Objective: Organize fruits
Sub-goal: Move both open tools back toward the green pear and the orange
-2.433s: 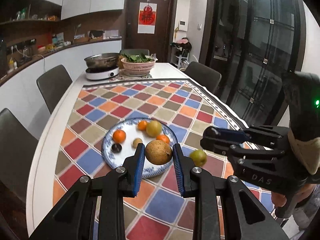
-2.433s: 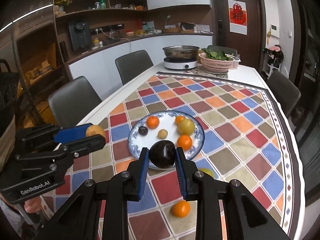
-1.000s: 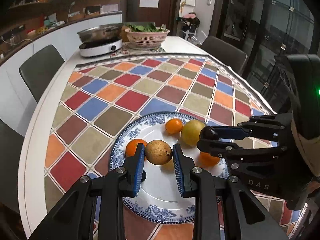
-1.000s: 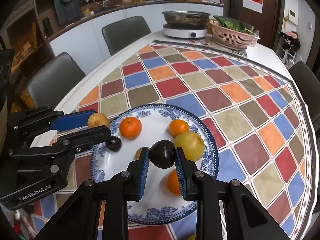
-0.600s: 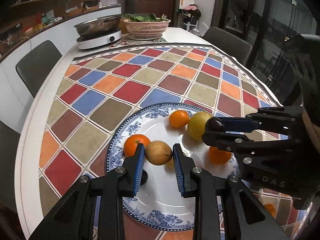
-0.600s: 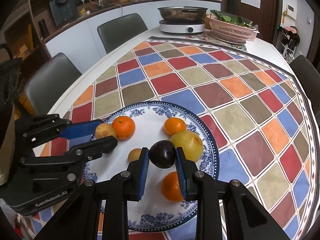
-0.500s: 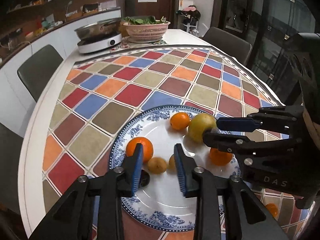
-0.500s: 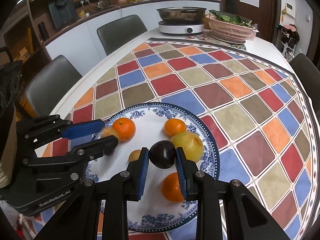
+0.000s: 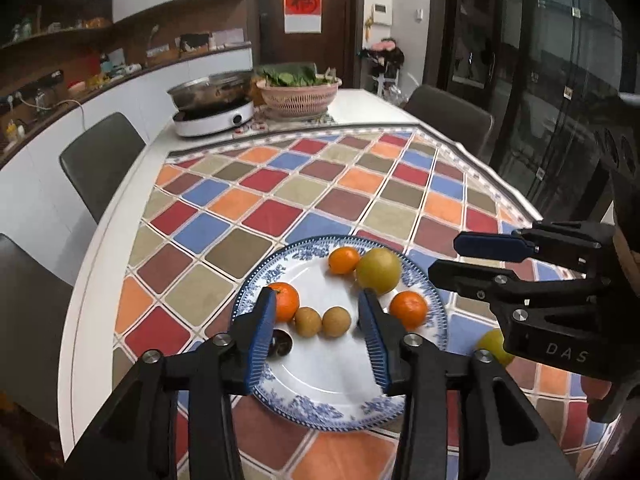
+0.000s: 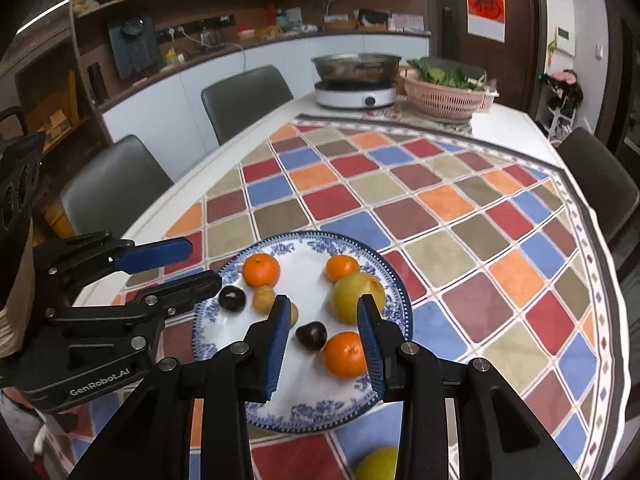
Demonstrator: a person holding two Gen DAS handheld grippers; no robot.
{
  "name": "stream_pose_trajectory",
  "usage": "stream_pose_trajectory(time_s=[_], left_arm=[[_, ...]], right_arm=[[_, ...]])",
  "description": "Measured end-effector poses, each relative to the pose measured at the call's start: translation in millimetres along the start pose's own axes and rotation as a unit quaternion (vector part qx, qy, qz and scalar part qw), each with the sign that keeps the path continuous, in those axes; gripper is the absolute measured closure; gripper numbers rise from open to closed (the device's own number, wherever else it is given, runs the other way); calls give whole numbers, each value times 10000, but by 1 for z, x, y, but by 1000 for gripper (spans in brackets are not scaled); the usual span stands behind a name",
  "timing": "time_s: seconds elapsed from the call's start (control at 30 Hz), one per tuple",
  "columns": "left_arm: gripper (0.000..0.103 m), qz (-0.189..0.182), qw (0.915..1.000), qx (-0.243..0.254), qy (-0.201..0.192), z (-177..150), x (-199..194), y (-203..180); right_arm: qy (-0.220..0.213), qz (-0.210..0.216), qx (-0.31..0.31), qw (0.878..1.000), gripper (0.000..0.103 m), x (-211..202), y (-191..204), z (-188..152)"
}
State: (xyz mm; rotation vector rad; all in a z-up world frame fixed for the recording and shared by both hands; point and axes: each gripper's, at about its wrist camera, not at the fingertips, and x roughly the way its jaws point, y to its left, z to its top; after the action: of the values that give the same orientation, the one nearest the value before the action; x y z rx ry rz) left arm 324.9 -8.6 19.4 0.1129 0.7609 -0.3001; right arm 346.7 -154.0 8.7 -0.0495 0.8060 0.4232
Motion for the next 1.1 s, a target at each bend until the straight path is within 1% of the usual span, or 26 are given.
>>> stream_pose_trajectory(time_s=[0.27, 0.43, 0.7, 0.8, 0.93, 1.03, 1.1], left_arm=[[57, 70, 9994, -79, -330, -11, -46, -21], [55, 31, 9992, -126, -389, -22, -65, -34], [54, 36, 9994, -167, -307, -45, -81, -54], [49, 31, 9996, -146, -256, -53, -83, -61], [45, 39, 9998, -112, -166, -66, -84, -70], [45, 90, 9999, -60, -64, -77, -79, -77], [45, 57, 10000, -59, 33, -84, -76, -81]], right_arm=[[-253, 18, -40, 9997, 68, -43, 8, -20], [-296, 22, -66, 9995, 68, -63, 11, -35], [-311, -68, 5, 9995, 68, -88, 9, -63], [-265, -69, 38, 9996, 68, -91, 7, -72], [-121, -51, 86, 9999, 68, -93, 5, -89], [31, -26, 156, 9999, 68, -90, 5, -104], [153, -13, 194, 9997, 68, -87, 5, -115]])
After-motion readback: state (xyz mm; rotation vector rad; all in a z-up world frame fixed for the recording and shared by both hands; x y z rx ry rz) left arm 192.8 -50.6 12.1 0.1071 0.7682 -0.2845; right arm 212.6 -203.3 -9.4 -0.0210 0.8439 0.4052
